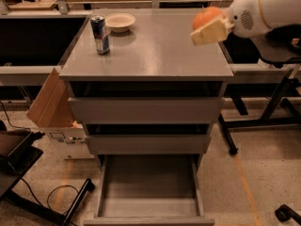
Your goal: Place orange into bottom drawer
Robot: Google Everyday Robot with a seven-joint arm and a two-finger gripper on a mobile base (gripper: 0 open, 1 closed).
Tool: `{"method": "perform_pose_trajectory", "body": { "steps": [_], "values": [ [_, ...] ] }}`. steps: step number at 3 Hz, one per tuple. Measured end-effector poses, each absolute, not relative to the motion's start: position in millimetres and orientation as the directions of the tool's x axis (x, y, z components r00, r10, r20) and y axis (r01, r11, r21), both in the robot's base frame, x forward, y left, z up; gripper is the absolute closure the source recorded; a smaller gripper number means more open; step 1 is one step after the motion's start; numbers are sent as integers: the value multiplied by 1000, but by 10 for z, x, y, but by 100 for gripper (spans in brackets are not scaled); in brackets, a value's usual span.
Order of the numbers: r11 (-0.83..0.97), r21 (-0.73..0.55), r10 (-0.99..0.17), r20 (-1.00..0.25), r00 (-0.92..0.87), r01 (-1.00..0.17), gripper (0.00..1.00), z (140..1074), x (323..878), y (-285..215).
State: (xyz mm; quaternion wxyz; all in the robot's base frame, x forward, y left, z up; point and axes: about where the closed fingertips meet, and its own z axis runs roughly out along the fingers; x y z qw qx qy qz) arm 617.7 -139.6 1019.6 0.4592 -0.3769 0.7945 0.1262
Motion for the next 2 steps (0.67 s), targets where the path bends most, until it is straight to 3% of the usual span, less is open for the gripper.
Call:
{"method": "perform_pose_trajectory", "body": {
  "steps": [1,2],
  "values": [
    [703,21,-443,-769,-461,-711,100,9239,5948,-1248],
    [692,171,-478,-620,-622,-702,100,8003,5645,-1012]
  ]
}}
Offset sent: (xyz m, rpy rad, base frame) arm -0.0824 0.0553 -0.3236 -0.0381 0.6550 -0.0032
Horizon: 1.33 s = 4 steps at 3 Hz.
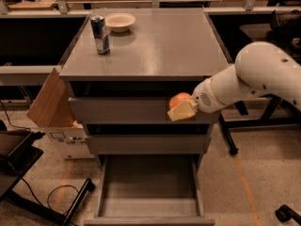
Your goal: Place orange into bottom drawer
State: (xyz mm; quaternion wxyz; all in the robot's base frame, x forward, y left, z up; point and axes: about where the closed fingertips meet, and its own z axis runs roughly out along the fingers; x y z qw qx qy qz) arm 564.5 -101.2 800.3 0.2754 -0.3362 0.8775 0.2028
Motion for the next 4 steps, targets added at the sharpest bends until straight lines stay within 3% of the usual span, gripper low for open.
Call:
{"method": "perform_pose_trajectory", "body": {
  "steps": [2,4],
  "values": [
    [698,183,-478,-601,-641,-692,100,7744,5623,-891],
    [704,339,-373,-572,-731,-624,100,6203,5747,-289]
  ]
}}
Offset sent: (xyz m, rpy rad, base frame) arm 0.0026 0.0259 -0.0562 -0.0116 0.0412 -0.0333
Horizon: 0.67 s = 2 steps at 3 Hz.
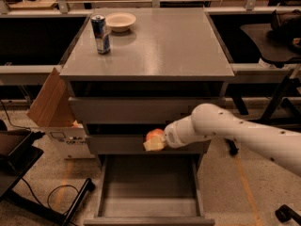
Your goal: Place orange into bottom drawer
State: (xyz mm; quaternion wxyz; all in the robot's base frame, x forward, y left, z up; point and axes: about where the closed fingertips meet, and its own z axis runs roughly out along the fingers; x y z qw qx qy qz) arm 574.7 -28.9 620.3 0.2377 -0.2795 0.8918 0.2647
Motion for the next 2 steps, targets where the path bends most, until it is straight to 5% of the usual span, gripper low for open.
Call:
{"method": "perform_pose_trajectory", "body": {
  "steps": [2],
  "values": [
    [706,542,-225,-438,-871,-455,100,4057,5884,132]
  ]
}}
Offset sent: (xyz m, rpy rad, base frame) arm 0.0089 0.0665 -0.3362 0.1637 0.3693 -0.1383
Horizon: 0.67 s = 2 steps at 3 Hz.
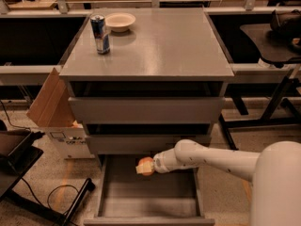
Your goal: Place orange into bottom drawer
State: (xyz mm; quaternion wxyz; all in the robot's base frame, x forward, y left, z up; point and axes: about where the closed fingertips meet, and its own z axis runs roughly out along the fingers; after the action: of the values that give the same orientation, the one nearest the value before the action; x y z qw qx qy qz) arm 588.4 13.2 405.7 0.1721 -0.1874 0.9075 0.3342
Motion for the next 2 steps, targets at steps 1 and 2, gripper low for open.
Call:
{"method": "perform_pose_trajectory", "body": {
  "steps": [1,2],
  "values": [
    [701,604,-199,-345,-917,-380,100,3181,5705,266],
    [705,638,-196,-244,-950,-309,100,2466,5509,345]
  ]
}}
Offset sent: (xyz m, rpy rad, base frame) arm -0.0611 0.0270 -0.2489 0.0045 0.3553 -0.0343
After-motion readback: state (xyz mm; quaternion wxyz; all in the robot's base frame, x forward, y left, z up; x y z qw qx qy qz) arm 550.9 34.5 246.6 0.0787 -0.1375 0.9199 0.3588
